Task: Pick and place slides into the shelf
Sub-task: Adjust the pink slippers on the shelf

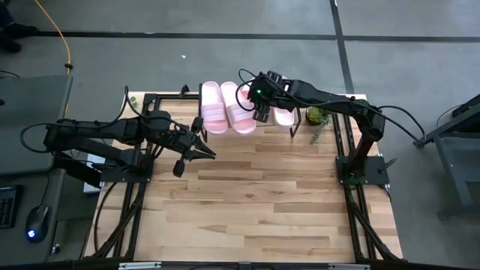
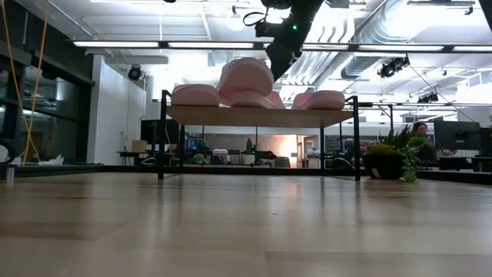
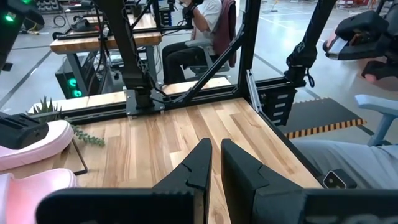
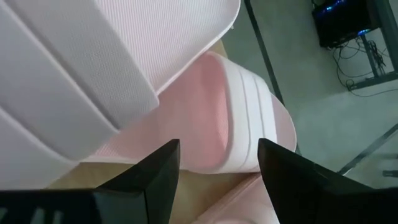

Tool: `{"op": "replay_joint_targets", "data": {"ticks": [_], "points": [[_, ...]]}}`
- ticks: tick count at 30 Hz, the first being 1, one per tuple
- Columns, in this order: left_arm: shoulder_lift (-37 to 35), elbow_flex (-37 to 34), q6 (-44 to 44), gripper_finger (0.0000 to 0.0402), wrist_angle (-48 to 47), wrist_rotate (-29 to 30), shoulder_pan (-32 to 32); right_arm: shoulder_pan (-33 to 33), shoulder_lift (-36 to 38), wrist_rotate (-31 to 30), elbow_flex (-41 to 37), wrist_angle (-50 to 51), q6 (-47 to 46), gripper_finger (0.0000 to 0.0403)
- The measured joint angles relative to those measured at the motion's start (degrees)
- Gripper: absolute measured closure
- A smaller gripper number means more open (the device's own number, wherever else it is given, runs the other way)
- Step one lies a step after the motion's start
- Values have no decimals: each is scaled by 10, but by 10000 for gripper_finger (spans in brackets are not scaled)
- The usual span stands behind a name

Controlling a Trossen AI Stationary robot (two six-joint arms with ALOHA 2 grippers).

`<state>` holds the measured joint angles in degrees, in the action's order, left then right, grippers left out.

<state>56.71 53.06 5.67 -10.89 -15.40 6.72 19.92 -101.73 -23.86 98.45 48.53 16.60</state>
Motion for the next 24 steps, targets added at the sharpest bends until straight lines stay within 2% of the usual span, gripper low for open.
{"op": "replay_joint_targets", "data": {"ticks": [5, 24], "points": [[0, 0, 0, 378, 0, 0, 0, 0, 0, -25, 0, 1, 0, 196], [0, 0, 0, 378, 0, 0, 0, 27, -29, -19, 0, 0, 2, 196]]}}
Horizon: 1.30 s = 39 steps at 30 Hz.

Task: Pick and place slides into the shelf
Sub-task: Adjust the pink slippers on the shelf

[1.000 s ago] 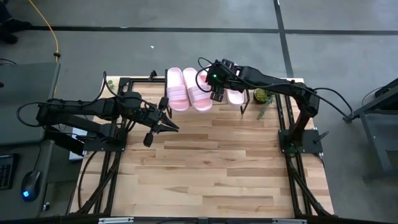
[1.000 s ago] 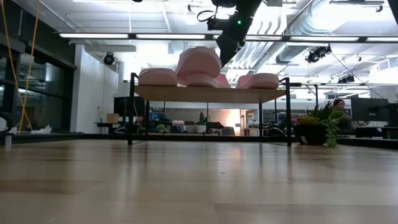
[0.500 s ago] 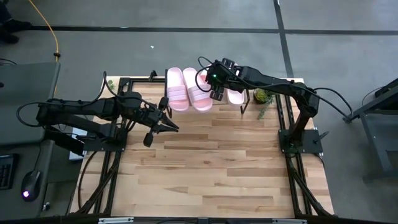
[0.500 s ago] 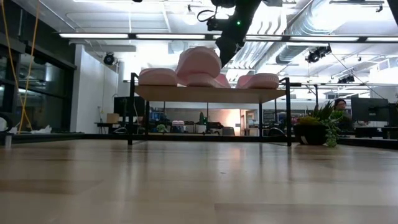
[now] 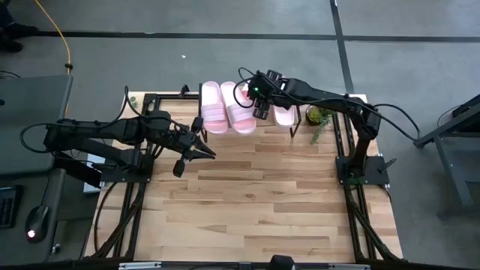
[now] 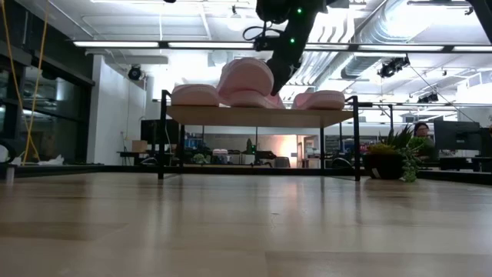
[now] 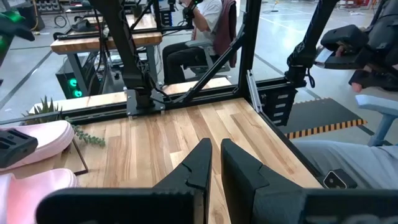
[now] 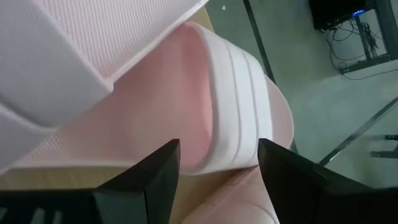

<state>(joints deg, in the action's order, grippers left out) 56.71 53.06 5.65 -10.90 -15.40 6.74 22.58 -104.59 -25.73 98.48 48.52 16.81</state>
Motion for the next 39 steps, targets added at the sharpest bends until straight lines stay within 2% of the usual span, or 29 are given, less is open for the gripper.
{"op": "replay_joint_targets", "data": {"ticks": [8, 12, 16, 26, 39], "points": [[0, 0, 0, 378, 0, 0, 0, 7, -20, 5, 0, -10, 8, 199], [0, 0, 0, 378, 0, 0, 0, 10, -22, 0, 0, -12, 12, 217], [0, 0, 0, 378, -2, 0, 0, 10, -22, -7, 0, -12, 12, 258], [0, 0, 0, 378, -5, 0, 0, 10, -21, -8, 1, 9, 13, 393], [0, 0, 0, 378, -4, 0, 0, 12, -2, -10, 0, 64, 36, 401]]}}
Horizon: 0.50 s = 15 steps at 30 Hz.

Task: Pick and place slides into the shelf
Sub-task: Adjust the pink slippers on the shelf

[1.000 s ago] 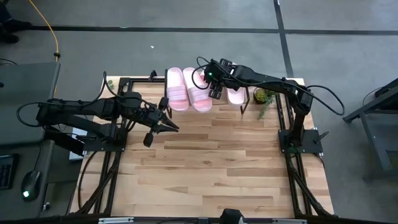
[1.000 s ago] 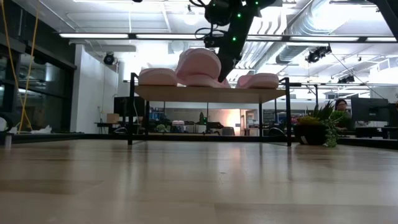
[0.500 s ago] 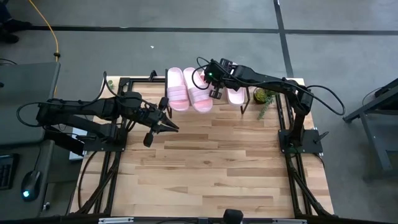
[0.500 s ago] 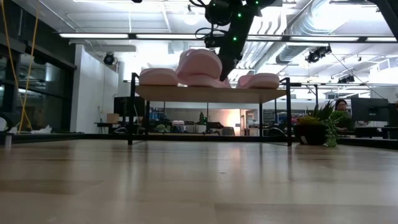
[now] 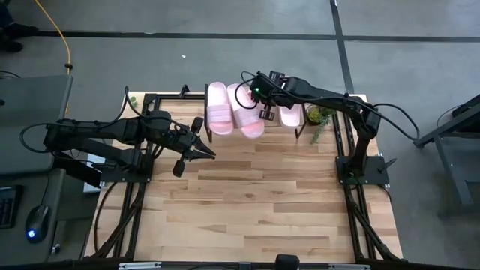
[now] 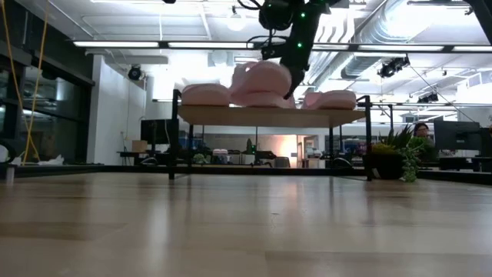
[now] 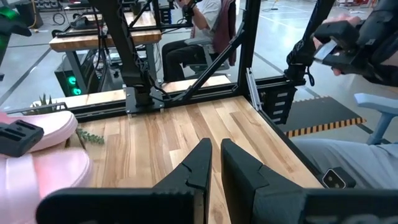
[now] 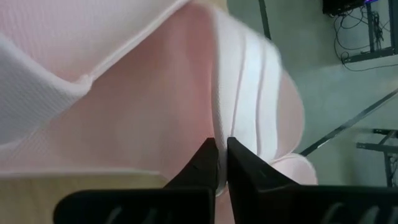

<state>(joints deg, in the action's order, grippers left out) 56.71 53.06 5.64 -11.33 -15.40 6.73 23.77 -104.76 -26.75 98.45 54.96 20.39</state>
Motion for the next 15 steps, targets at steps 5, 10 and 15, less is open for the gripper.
{"op": "replay_joint_targets", "data": {"ticks": [5, 10, 15], "points": [[0, 0, 0, 378, 1, 0, 0, 1, 19, 5, -1, 2, 7, 402], [0, 0, 0, 378, 1, 0, 0, 3, 26, 16, -1, 18, 17, 402], [0, 0, 0, 378, 1, 0, 0, 9, 26, 34, 0, 51, 27, 402]]}}
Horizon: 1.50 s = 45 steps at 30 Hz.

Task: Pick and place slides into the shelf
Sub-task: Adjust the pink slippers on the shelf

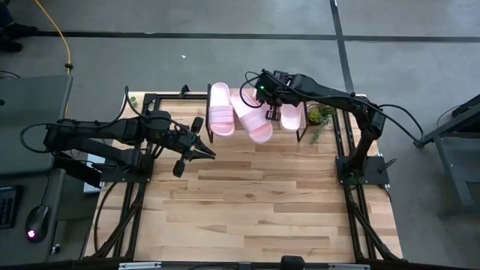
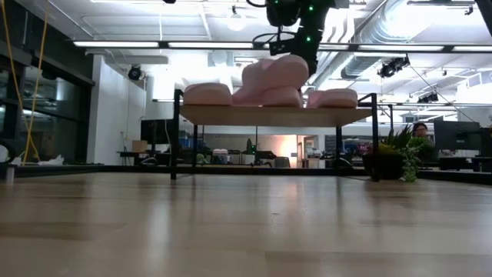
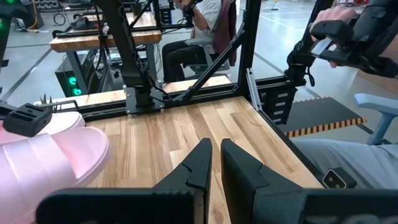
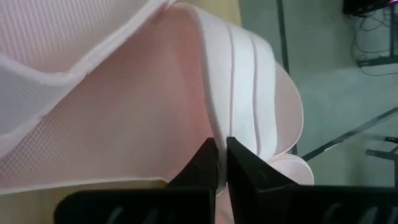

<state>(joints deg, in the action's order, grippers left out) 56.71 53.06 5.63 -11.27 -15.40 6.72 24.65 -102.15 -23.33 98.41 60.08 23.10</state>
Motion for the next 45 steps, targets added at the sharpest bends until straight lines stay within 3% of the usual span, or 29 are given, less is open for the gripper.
{"op": "replay_joint_targets", "data": {"ticks": [24, 45], "points": [[1, 0, 0, 378, 0, 0, 0, 40, 5, 31, 2, 67, 84, 403], [1, 0, -1, 378, 3, 0, 0, 43, 44, 69, 1, 84, 72, 402]]}}
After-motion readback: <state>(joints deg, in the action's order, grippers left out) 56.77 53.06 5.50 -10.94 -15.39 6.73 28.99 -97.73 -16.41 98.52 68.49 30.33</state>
